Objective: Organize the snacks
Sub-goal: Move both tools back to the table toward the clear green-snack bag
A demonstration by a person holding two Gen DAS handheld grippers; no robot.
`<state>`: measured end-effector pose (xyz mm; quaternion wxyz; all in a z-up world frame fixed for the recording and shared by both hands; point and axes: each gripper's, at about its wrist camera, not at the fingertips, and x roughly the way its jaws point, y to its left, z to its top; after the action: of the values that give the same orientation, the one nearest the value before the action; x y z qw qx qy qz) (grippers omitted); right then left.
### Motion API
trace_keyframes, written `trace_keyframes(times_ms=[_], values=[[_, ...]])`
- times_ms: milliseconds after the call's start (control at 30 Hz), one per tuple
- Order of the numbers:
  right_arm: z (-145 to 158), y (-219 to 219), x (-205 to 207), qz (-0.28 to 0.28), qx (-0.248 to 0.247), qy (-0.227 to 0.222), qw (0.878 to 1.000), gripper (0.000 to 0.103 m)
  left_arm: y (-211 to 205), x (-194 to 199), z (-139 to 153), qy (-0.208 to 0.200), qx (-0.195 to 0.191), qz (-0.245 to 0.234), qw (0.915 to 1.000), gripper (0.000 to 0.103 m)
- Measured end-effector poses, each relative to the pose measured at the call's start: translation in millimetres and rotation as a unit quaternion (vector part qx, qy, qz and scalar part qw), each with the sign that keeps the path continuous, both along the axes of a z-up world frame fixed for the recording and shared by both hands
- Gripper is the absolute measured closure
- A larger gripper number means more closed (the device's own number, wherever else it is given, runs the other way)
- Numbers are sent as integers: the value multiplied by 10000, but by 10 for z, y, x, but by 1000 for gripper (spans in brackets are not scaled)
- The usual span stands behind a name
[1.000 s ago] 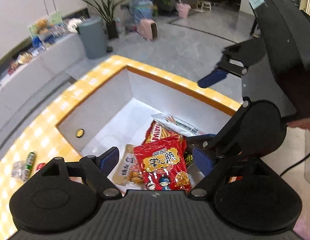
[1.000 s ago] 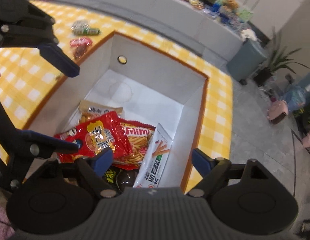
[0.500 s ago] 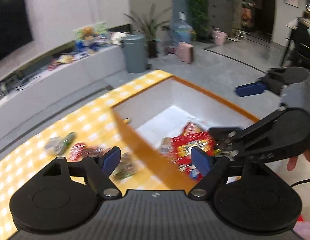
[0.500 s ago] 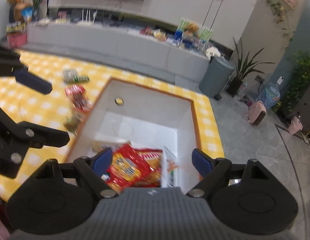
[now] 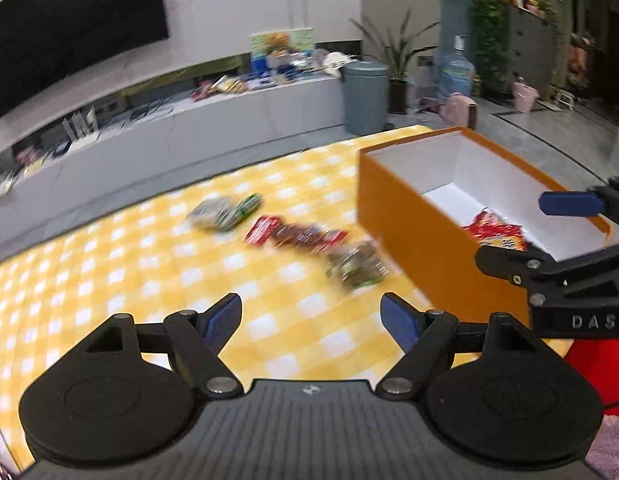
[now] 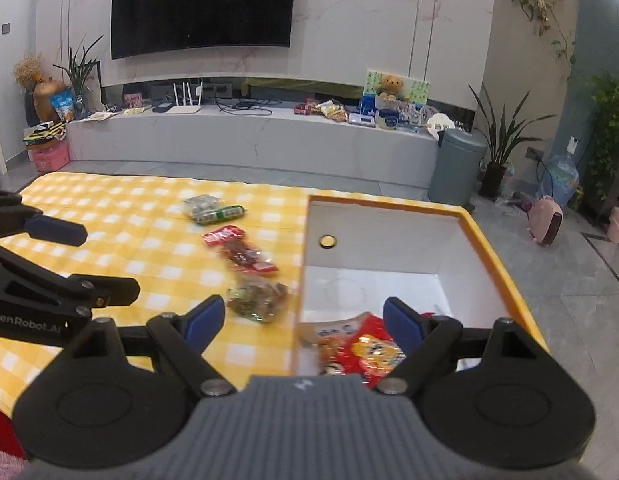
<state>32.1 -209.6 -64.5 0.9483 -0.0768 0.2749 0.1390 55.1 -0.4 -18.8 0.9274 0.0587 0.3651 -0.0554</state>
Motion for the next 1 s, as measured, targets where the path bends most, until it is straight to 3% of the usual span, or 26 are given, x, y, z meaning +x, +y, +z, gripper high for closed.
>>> trace_keyframes(times_ms=[333,667,867,1000], values=[[-411,627,-137,-15,-468,-327,9984,19,417,-114,-367,261,75,484,9985,11],[-765,927,73,-141,-744,-101,9971,20,619,-94,-543,338,-118,568,9977,12],[-898,1087,338,-353,-1137,-216,9926,29,671,147,-654,464,-34,559,9974,13],[-972,1200,574,-334,-1214,-194,9919,29,708,289,-713,512,-18,555,9971,14]])
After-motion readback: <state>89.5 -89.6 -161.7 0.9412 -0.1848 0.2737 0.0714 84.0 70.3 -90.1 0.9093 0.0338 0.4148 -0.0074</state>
